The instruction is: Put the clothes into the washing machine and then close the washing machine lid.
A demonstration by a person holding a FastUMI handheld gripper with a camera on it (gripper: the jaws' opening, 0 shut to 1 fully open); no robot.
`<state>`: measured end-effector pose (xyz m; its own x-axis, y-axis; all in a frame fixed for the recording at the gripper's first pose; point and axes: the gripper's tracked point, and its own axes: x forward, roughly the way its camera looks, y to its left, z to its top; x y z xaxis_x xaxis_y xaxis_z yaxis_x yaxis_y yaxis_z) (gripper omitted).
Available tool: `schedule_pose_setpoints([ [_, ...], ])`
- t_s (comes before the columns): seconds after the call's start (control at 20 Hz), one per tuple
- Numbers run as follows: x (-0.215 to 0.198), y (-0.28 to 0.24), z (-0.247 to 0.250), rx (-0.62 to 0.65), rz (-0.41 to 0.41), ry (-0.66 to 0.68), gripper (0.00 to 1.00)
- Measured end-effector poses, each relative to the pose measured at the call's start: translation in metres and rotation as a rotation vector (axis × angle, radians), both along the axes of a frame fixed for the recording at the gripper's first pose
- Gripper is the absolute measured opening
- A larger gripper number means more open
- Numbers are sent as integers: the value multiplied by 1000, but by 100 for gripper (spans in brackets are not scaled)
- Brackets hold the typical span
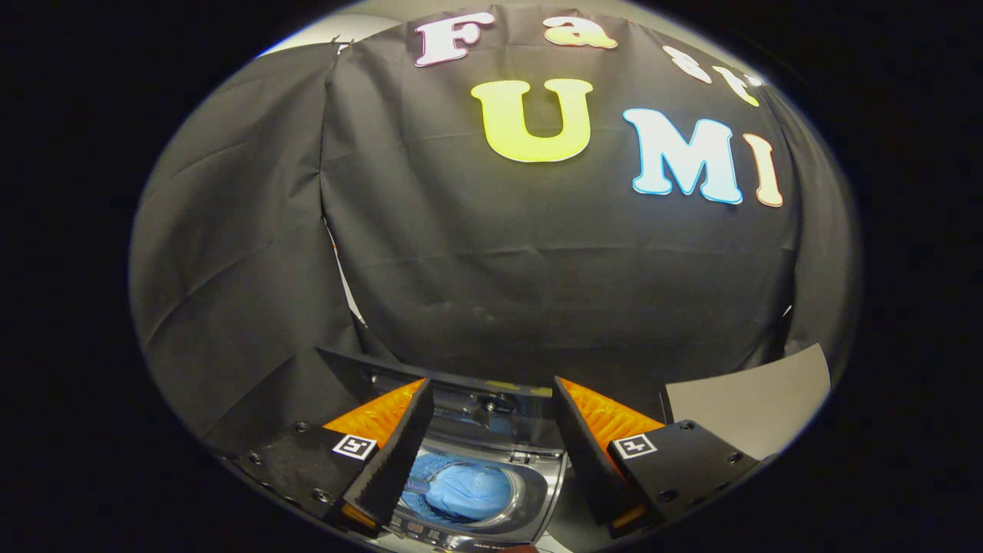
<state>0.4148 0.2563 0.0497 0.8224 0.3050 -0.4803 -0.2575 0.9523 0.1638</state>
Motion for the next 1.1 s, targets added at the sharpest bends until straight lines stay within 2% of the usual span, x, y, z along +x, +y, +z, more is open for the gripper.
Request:
schedule_pose_setpoints([
  [0.2, 34, 26, 4, 48, -12, 12, 96],
  [0.45, 68, 69, -15, 44, -19, 54, 96],
  [0.75, 83, 100, -48, 22, -25, 125, 96],
  [1.1, 83, 106, -67, -10, -19, 186, 96],
])
